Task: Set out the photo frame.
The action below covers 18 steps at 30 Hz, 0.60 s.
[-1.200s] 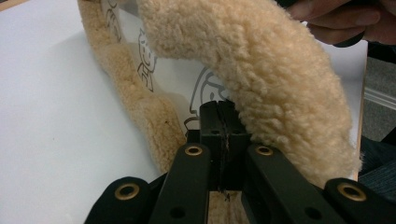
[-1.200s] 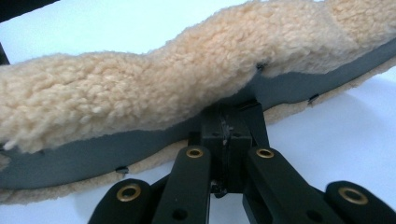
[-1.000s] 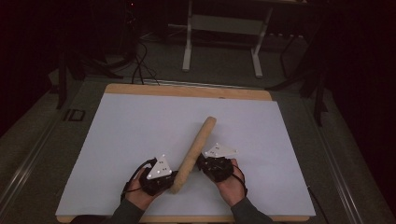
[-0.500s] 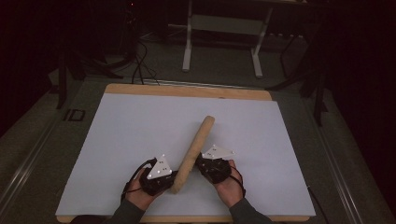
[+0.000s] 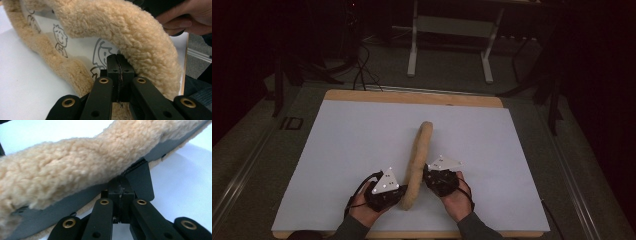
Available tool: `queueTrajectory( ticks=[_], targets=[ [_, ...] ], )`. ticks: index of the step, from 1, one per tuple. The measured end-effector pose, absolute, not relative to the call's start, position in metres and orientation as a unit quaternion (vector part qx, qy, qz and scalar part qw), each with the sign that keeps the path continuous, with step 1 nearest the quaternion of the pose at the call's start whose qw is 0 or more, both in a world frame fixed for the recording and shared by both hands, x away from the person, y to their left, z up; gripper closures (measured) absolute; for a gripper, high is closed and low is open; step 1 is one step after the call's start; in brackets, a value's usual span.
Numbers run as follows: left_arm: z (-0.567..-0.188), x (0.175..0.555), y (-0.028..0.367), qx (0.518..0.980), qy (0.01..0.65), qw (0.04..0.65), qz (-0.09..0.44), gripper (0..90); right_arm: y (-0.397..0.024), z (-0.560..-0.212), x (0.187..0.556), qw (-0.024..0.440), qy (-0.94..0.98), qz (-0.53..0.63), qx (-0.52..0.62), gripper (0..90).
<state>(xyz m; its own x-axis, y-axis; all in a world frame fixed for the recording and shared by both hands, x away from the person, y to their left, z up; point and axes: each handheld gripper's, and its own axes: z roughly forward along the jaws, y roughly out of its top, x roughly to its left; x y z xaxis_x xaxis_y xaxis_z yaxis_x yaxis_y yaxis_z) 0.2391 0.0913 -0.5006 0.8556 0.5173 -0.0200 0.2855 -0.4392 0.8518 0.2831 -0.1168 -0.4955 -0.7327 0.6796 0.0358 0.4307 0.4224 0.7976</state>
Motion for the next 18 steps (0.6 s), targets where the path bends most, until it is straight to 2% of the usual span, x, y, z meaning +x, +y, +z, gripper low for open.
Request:
queueTrajectory(
  ticks=[18],
  targets=[
    [-0.5004,0.2374,0.0846,0.84,0.23,0.477,0.121,90.0,-0.1139,-0.4956,0.2783,0.131,0.857,0.414,0.277,90.0]
  ],
)
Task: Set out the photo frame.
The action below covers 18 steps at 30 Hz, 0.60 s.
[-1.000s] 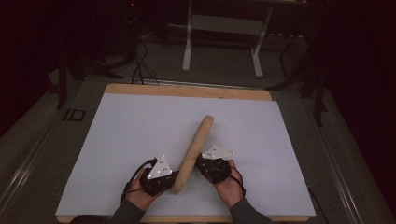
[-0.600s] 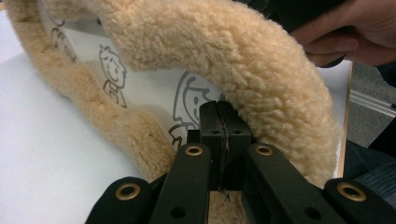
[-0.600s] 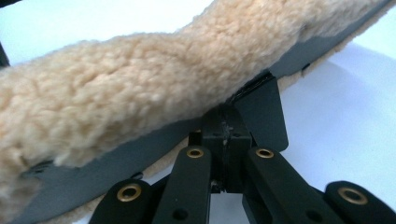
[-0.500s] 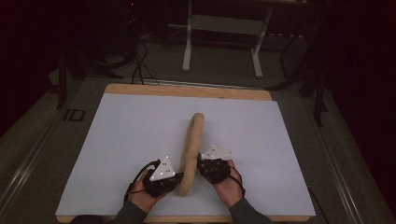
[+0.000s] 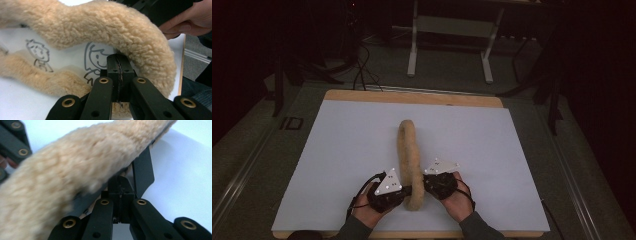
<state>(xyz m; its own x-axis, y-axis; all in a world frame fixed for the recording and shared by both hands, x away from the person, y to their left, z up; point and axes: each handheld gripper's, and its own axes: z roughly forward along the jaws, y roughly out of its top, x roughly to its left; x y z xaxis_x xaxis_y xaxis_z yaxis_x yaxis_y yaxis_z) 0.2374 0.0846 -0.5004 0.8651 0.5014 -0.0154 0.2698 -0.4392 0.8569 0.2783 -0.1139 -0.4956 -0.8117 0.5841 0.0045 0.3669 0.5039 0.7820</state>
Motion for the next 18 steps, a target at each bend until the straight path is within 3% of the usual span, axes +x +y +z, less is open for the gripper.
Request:
queueTrajectory(
  ticks=[18],
  targets=[
    [-0.5015,0.2394,0.0762,0.834,0.234,0.486,0.114,90.0,-0.1218,-0.492,0.28,0.122,0.863,0.413,0.263,90.0]
  ],
)
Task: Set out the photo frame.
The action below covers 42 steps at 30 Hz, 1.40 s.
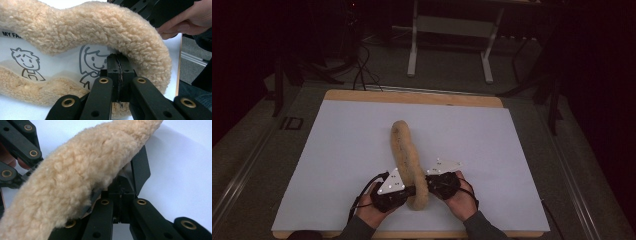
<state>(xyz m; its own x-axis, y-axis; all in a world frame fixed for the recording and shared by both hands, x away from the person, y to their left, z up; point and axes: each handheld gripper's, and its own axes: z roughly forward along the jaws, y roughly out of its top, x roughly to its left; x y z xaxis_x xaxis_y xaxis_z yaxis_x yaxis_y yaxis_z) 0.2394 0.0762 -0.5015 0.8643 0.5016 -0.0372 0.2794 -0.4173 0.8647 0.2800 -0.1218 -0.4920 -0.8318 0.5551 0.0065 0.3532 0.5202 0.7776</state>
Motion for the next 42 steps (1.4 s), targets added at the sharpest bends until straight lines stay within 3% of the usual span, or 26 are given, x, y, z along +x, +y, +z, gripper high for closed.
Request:
queueTrajectory(
  ticks=[22,42],
  targets=[
    [-0.502,0.244,0.062,0.833,0.235,0.483,0.131,88.3,-0.135,-0.483,0.283,0.131,0.86,0.412,0.272,89.5],
    [-0.501,0.246,0.076,0.84,0.242,0.468,0.13,78.2,-0.152,-0.471,0.286,0.113,0.847,0.417,0.311,66.2]
  ],
)
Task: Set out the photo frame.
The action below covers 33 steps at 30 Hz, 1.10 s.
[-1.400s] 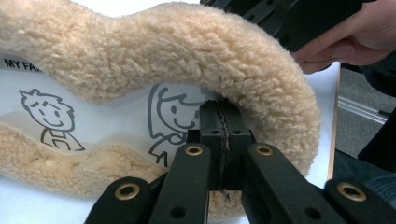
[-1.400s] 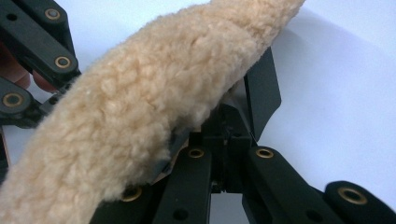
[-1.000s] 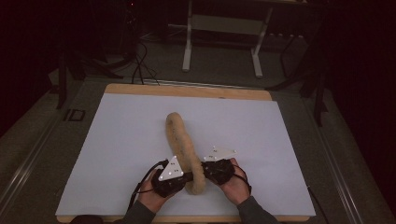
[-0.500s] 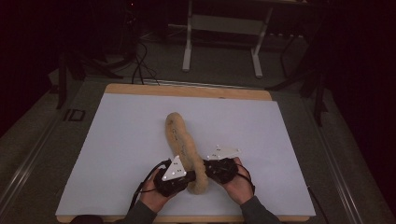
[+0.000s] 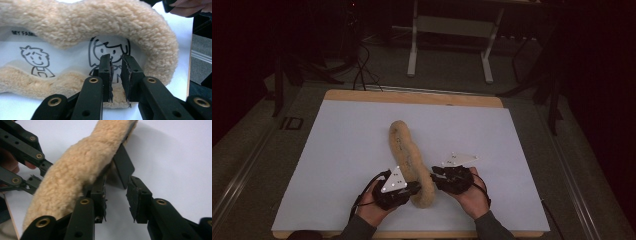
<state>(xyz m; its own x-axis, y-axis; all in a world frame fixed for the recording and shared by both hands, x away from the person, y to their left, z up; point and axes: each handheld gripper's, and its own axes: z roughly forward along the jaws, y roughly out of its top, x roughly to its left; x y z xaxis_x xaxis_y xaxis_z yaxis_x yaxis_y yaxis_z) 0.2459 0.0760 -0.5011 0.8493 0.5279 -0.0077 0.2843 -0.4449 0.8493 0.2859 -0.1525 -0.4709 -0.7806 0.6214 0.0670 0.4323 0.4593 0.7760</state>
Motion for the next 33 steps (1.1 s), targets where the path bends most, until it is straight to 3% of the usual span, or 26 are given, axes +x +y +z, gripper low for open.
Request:
queueTrajectory(
  ticks=[27,33],
  targets=[
    [-0.497,0.256,0.098,0.833,0.281,0.456,0.136,71.5,-0.171,-0.448,0.284,0.054,0.8,0.477,0.361,44.0],
    [-0.498,0.257,0.1,0.834,0.284,0.451,0.143,71.2,-0.167,-0.449,0.278,0.049,0.797,0.482,0.36,43.2]
  ],
)
